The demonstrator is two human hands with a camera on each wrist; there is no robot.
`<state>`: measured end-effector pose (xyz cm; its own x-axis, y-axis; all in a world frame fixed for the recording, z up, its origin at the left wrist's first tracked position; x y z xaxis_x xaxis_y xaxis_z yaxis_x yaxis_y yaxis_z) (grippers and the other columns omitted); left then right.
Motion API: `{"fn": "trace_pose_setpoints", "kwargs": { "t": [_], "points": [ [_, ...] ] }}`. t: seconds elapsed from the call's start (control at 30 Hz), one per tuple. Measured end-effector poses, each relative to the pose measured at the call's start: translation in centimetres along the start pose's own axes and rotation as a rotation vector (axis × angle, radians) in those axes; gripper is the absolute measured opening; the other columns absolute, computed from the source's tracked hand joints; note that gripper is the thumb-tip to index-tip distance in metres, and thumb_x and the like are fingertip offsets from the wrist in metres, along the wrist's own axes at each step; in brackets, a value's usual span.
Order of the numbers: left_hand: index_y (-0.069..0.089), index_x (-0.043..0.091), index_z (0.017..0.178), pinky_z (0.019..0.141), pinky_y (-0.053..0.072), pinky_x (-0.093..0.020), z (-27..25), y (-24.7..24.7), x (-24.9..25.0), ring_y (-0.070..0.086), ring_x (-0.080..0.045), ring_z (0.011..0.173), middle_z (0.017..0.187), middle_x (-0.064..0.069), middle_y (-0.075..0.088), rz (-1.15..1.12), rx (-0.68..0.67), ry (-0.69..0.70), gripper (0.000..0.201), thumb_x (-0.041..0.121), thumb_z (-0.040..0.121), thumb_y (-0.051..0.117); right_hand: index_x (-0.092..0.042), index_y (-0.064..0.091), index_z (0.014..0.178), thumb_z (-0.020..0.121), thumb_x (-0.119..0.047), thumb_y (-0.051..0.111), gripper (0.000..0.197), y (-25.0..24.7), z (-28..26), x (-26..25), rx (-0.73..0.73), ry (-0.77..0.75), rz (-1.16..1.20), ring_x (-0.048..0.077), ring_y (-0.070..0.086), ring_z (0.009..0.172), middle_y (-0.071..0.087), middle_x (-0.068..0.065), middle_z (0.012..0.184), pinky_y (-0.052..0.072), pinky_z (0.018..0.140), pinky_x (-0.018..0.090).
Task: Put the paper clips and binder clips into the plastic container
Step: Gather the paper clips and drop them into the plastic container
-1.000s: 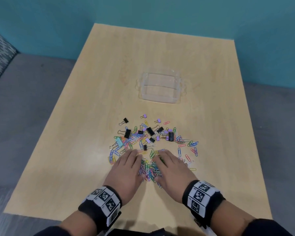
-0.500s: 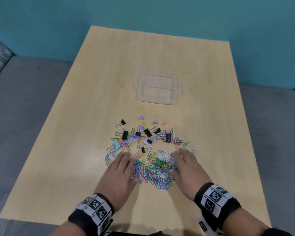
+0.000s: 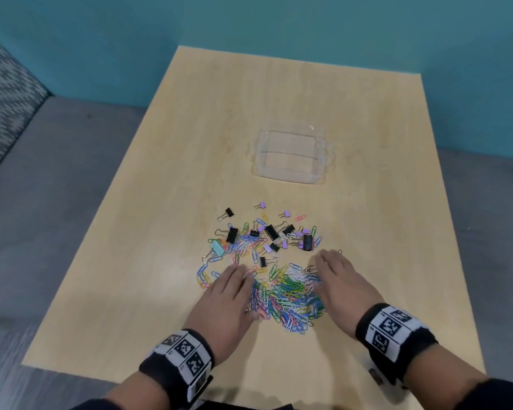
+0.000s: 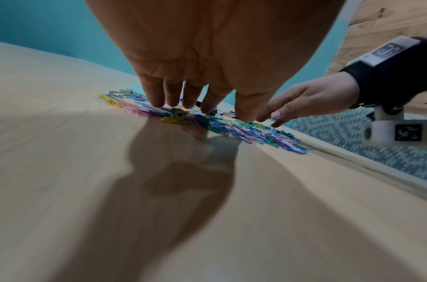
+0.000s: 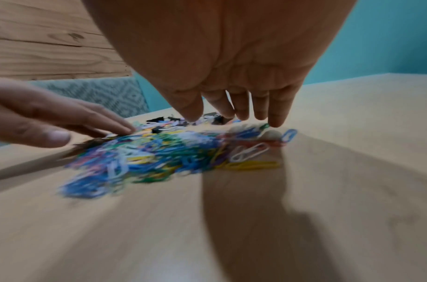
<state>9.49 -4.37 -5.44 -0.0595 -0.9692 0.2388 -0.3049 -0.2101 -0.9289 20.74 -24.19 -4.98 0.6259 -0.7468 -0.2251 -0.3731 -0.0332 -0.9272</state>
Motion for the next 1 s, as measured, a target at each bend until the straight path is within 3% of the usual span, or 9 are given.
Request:
{"fn": "trace_pose_setpoints", "kwargs": {
  "t": [0.1, 0.23, 0.33, 0.43, 0.57, 0.67, 0.8, 0.9, 1.0],
  "points": [
    [0.038, 0.009, 0.141, 0.108, 0.035, -0.046, 1.2, -0.1, -0.8, 0.023, -0.032, 0.141, 0.151, -0.014, 0.031, 0.006, 0.024, -0.039, 0.067, 0.051, 0.090, 0.031, 0.007, 0.039, 0.136, 0.087, -0.014, 0.057, 0.057, -1.4, 1.8, 1.8, 0.059, 0.007, -0.082, 0.044, 0.039, 0.131, 0.044, 0.026, 0.140, 0.029, 0.111, 0.045],
    [0.029, 0.007, 0.145, 0.113, 0.026, -0.047, 3.4, -0.5, -1.5, 0.014, -0.033, 0.144, 0.156, -0.014, 0.019, 0.031, 0.002, -0.088, 0.076, 0.054, 0.086, 0.018, 0.001, 0.012, 0.149, 0.085, -0.008, 0.047, 0.074, -1.9, 4.1, 2.5, -0.067, -0.031, -0.124, 0.037, 0.008, 0.145, 0.010, 0.019, 0.158, 0.013, 0.119, 0.040],
    [0.034, 0.006, 0.143, 0.113, 0.026, -0.045, 3.7, -0.7, -1.7, 0.019, -0.033, 0.143, 0.155, -0.013, 0.023, 0.062, -0.020, -0.083, 0.078, 0.054, 0.085, 0.016, -0.003, 0.003, 0.150, 0.088, -0.012, 0.043, 0.075, -1.5, 4.5, 2.6, -0.189, -0.061, -0.223, 0.033, -0.001, 0.146, -0.003, 0.014, 0.160, 0.012, 0.119, 0.041],
    [0.051, 0.003, 0.132, 0.103, 0.042, -0.048, 2.6, -0.5, -1.9, 0.036, -0.035, 0.135, 0.145, -0.017, 0.042, 0.074, -0.023, -0.047, 0.069, 0.051, 0.088, 0.028, -0.002, 0.007, 0.150, 0.088, -0.014, 0.042, 0.072, -0.8, 3.0, 3.1, -0.206, -0.016, -0.234, 0.035, 0.006, 0.145, 0.004, 0.017, 0.159, 0.022, 0.115, 0.045],
    [0.046, 0.003, 0.135, 0.104, 0.040, -0.048, 1.3, 0.4, -1.8, 0.031, -0.034, 0.137, 0.145, -0.016, 0.041, 0.025, -0.020, 0.014, 0.065, 0.049, 0.091, 0.034, 0.002, 0.039, 0.137, 0.081, -0.014, 0.052, 0.059, -0.6, 1.7, 2.1, -0.162, -0.113, -0.238, 0.040, 0.036, 0.132, 0.041, 0.020, 0.141, 0.042, 0.102, 0.046],
    [0.041, 0.004, 0.138, 0.108, 0.035, -0.049, 2.0, 0.1, -1.8, 0.022, -0.035, 0.141, 0.150, -0.017, 0.032, 0.046, 0.004, -0.009, 0.066, 0.050, 0.091, 0.032, 0.001, 0.021, 0.147, 0.082, -0.012, 0.045, 0.070, -1.4, 3.1, 2.3, -0.124, -0.121, -0.243, 0.038, 0.017, 0.143, 0.020, 0.019, 0.155, 0.031, 0.111, 0.046],
    [0.033, 0.006, 0.143, 0.113, 0.026, -0.047, 3.4, -0.4, -1.6, 0.014, -0.034, 0.143, 0.155, -0.015, 0.022, 0.070, -0.010, -0.041, 0.073, 0.053, 0.089, 0.021, -0.004, 0.000, 0.150, 0.086, -0.013, 0.041, 0.077, -1.9, 4.6, 2.0, -0.201, -0.146, -0.299, 0.030, -0.003, 0.146, -0.008, 0.011, 0.160, 0.017, 0.117, 0.042],
    [0.027, 0.008, 0.146, 0.116, 0.020, -0.045, 3.5, -0.3, -1.8, 0.009, -0.033, 0.144, 0.157, -0.013, 0.017, 0.069, -0.028, -0.042, 0.077, 0.055, 0.088, 0.013, -0.004, 0.005, 0.151, 0.084, -0.012, 0.045, 0.078, -1.9, 4.4, 2.2, -0.170, -0.160, -0.303, 0.033, 0.006, 0.146, 0.000, 0.013, 0.160, 0.023, 0.115, 0.044],
    [0.038, 0.004, 0.141, 0.110, 0.033, -0.048, 2.6, -0.2, -2.0, 0.020, -0.034, 0.142, 0.151, -0.017, 0.030, 0.064, -0.027, -0.029, 0.072, 0.053, 0.092, 0.019, 0.000, 0.028, 0.146, 0.076, -0.016, 0.061, 0.078, -1.3, 2.7, 2.3, -0.154, -0.147, -0.302, 0.038, 0.030, 0.139, 0.026, 0.020, 0.154, 0.040, 0.105, 0.047]
  ]
}}
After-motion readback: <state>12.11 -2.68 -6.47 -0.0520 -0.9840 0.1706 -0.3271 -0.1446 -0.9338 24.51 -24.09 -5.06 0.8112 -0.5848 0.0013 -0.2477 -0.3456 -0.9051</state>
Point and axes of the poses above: each hand's wrist, its own z-axis towards the middle knuckle, its own y-axis out of the palm, x = y × z, the point moved 6 cm from there along z, towards the middle knuckle
